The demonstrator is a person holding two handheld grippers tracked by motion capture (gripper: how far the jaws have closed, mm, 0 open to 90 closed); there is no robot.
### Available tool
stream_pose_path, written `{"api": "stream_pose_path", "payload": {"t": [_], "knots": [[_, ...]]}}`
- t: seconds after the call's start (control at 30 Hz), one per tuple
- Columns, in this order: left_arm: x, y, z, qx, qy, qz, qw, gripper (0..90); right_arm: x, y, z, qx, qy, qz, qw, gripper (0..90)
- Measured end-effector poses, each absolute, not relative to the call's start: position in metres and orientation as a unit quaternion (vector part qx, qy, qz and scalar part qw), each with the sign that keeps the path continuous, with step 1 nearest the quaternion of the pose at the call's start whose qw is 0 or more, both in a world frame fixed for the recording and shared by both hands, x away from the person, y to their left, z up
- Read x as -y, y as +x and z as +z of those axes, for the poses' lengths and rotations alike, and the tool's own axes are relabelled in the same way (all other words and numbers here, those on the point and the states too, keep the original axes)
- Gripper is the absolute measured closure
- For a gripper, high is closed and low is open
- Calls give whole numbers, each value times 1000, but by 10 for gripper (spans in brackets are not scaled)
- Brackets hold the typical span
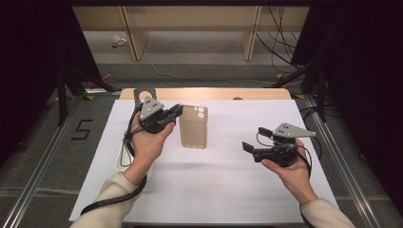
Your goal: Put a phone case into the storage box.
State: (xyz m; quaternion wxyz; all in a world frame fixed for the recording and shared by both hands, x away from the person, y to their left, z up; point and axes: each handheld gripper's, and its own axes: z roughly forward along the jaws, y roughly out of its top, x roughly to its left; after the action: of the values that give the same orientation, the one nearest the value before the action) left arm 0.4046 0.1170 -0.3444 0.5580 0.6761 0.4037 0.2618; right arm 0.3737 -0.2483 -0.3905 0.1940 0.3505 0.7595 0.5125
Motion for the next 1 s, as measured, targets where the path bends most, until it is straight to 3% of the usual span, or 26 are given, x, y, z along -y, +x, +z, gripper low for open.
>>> {"api": "stream_pose_path", "payload": {"t": [1.0], "knots": [[-138,408,-334,-412,664,280,558,853,261,368,-393,-759,357,505,203,165]]}}
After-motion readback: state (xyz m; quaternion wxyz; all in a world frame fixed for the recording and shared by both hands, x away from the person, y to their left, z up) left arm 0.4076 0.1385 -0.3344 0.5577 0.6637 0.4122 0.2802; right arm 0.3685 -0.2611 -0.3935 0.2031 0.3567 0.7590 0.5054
